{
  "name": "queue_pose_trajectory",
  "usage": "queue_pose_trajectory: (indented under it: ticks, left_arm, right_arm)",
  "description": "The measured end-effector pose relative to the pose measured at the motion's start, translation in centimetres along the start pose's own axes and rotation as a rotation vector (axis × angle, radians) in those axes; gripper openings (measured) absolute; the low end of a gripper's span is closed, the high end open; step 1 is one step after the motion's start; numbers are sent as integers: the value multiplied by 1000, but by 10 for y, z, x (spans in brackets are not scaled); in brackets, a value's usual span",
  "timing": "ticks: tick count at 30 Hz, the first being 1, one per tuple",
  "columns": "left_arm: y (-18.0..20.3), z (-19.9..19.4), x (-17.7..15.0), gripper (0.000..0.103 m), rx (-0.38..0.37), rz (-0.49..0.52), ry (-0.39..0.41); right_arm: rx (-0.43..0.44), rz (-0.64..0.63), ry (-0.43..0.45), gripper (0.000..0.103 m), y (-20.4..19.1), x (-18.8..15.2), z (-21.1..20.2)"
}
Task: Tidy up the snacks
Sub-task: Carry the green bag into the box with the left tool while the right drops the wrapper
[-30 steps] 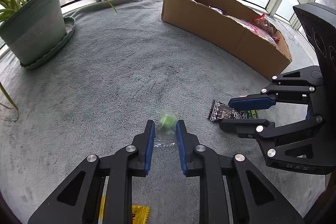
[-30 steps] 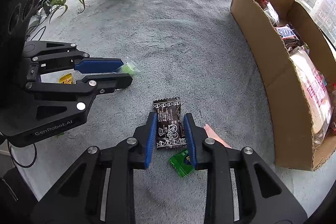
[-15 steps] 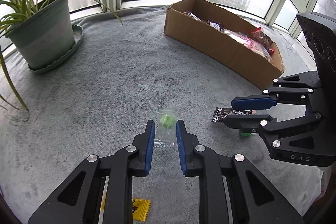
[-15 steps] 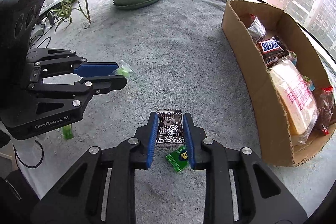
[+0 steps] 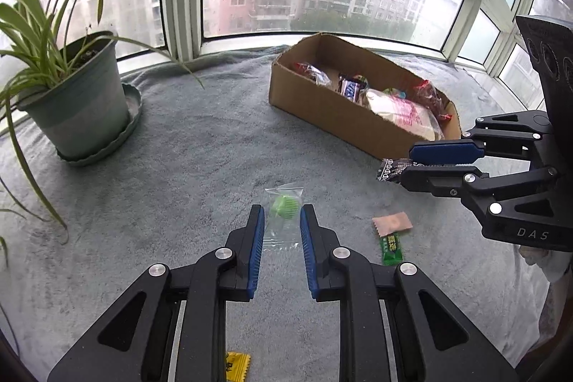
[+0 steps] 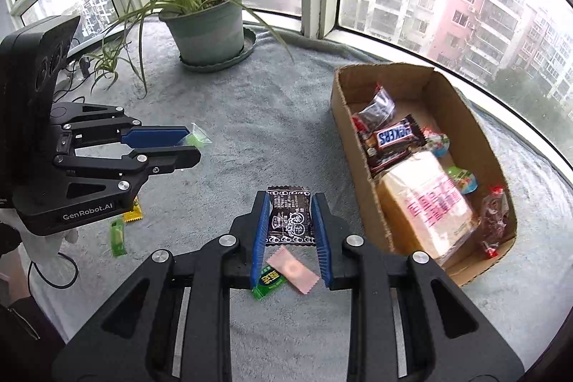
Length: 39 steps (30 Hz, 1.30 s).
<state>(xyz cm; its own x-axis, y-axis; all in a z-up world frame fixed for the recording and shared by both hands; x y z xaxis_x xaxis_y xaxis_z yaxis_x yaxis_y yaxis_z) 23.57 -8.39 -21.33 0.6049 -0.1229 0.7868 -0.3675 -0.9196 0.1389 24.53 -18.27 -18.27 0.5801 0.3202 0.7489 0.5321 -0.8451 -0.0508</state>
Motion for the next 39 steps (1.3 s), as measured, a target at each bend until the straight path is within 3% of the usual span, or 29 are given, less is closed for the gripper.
queue_pose_trajectory:
  ticks: [20,30,39]
  left_arm:
    - [52,35,75,19,-73,50,81]
    - [72,72,96,19,-91,55,78]
    - [77,103,102,19,-90,41,62]
  right_arm:
    - [-170,53,85,25,118,52,-8]
    - [-196,110,89,25,159,60,20]
    - [-185,106,45,25,171,49,56]
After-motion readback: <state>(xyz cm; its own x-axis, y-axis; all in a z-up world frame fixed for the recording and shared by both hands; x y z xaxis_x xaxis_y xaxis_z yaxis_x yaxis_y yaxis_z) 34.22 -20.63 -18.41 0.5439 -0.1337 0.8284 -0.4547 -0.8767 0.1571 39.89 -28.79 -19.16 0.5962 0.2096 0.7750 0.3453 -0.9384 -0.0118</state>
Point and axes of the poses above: each gripper's, at about its wrist camera, not at the fingertips, and z roughly the way its jaws point, y to its right, x to its top, the point moved 10 cm from there along z, roughly the way its jaws point, and after that the axes turned 14 degrees about y, right-handed, at the moved point
